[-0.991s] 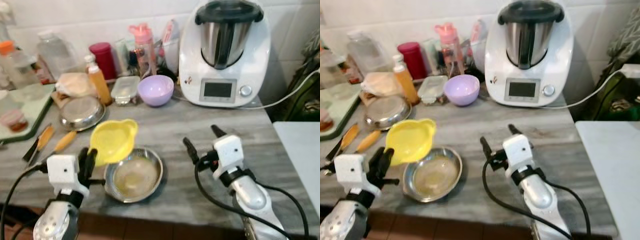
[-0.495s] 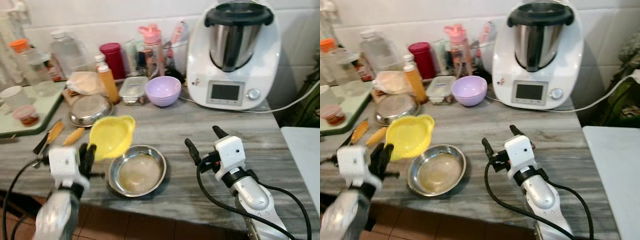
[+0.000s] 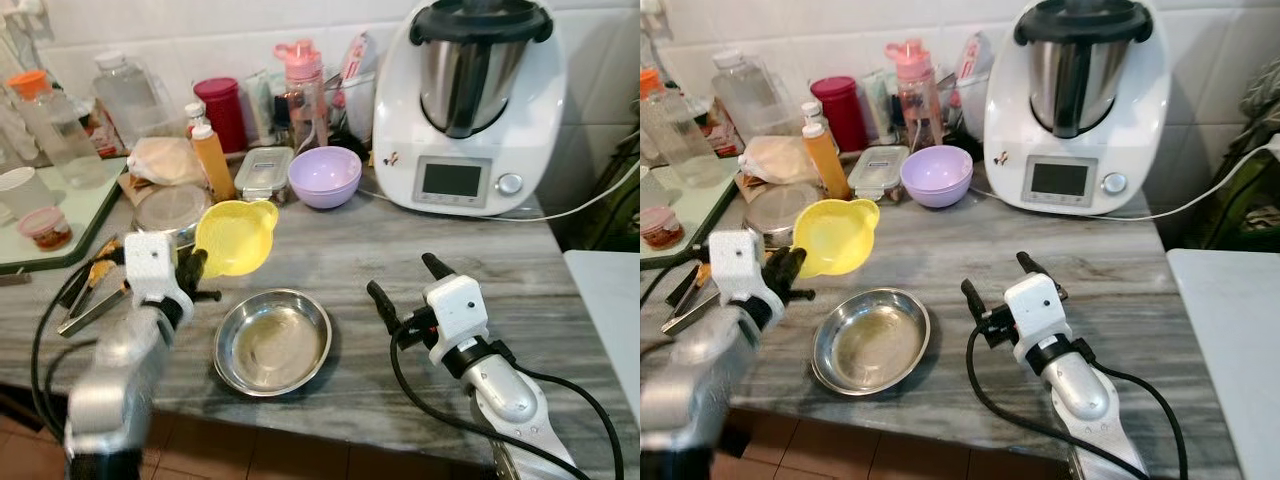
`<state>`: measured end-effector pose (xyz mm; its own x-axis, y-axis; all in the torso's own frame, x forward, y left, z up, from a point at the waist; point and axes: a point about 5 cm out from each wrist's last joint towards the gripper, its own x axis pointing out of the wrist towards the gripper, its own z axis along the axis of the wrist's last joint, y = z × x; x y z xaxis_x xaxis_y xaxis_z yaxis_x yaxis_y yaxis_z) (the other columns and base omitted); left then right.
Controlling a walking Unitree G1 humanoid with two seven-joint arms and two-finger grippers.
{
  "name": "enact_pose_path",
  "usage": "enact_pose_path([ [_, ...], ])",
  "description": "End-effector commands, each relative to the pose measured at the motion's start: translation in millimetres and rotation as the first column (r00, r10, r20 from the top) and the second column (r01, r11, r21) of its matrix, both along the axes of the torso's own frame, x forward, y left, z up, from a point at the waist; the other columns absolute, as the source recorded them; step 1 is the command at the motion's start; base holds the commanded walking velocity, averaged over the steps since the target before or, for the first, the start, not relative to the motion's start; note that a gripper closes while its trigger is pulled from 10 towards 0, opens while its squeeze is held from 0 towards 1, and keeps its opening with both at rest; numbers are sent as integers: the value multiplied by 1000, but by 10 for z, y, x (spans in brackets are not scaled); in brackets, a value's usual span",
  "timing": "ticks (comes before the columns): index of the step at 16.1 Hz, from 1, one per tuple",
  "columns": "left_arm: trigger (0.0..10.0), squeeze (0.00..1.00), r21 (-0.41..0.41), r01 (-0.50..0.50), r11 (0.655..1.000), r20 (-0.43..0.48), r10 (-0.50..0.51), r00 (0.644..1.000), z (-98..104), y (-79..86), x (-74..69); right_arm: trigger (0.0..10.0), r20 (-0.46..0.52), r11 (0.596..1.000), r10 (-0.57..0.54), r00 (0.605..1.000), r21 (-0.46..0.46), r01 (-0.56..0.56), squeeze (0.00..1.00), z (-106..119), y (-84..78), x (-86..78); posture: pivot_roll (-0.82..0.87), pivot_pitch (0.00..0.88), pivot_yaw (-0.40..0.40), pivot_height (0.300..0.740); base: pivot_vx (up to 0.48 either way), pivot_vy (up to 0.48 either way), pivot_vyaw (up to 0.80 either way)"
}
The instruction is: Setting the table
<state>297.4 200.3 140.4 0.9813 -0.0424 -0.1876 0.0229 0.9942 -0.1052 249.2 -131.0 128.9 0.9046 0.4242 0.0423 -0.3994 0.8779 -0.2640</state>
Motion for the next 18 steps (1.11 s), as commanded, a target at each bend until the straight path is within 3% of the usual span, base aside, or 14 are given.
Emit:
enact_pose_path([
  [1, 10000, 0, 6, -8, 1000, -39, 8, 999, 16, 90, 30, 10000, 29, 999, 46, 999, -3, -46, 0, 59, 58, -36, -239, 23, 137, 740, 0, 0, 0],
  [3, 10000, 0, -16, -15, 1000, -125, 13, 992, -10, 149, 61, 10000, 19, 996, 78, 997, 37, -79, 0, 100, 70, -57, -240, 25, 142, 740, 0, 0, 0],
  [6, 10000, 0, 16, 9, 1000, -162, -6, 987, -11, 197, 79, 10000, -9, 985, 161, 987, 58, -161, 0, 116, 129, -97, -236, 27, 144, 740, 0, 0, 0],
  [9, 10000, 0, -25, 17, 1000, -263, -23, 965, -35, 233, 95, 10000, -37, 979, 196, 980, 65, -193, 0, 102, 141, -125, -233, 30, 144, 740, 0, 0, 0],
  [12, 10000, 0, -66, 10, 998, -296, -29, 955, -41, 266, 103, 10000, -56, 977, 201, 978, 86, -195, 0, 91, 153, -138, -235, 30, 147, 740, 0, 0, 0],
  [18, 10000, 0, -47, -18, 999, -399, -2, 917, -89, 396, 48, 10000, -74, 975, 205, 976, 100, -197, 0, 72, 177, -137, -228, 31, 153, 740, 0, 0, 0],
])
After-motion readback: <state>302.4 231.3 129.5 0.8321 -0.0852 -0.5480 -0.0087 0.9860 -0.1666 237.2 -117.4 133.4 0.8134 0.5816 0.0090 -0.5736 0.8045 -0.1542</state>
